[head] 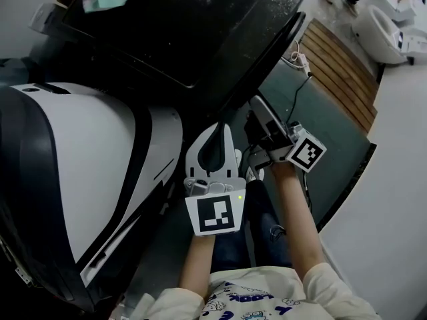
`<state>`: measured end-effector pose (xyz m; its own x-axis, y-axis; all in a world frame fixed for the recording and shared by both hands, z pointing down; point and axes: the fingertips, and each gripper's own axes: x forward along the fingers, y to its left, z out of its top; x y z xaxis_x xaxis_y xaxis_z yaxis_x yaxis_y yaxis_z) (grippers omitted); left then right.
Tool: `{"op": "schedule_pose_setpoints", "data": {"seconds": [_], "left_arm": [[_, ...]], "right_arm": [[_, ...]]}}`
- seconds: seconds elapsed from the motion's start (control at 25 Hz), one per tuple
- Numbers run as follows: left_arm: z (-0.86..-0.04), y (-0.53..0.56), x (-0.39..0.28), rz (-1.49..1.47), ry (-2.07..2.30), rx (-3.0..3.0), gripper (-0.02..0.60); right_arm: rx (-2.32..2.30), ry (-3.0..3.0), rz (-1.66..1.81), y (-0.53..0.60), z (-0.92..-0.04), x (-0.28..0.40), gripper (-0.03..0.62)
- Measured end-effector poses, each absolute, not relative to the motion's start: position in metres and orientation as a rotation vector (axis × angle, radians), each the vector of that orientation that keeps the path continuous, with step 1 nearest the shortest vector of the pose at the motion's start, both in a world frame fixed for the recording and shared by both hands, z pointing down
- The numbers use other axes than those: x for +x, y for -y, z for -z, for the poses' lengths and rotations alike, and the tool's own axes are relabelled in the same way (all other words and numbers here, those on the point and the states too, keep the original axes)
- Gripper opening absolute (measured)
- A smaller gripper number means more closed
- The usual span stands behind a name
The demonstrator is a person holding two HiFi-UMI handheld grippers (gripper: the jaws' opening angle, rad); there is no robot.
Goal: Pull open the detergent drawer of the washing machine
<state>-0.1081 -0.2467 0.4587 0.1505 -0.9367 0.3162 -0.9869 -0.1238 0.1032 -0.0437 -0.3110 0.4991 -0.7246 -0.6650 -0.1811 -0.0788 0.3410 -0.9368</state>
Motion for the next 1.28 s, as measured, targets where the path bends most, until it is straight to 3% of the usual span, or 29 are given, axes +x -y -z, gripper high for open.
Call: {"op": "schedule_pose_setpoints", "data": {"seconds": [1.28], "left_arm": [[-0.506, 0.238, -0.096, -0.268, 1.823, 2.029, 0.014]], "right_arm": [[-0.399, -1.904, 1.451, 0.339, -0.521, -0.052, 0.253]]}}
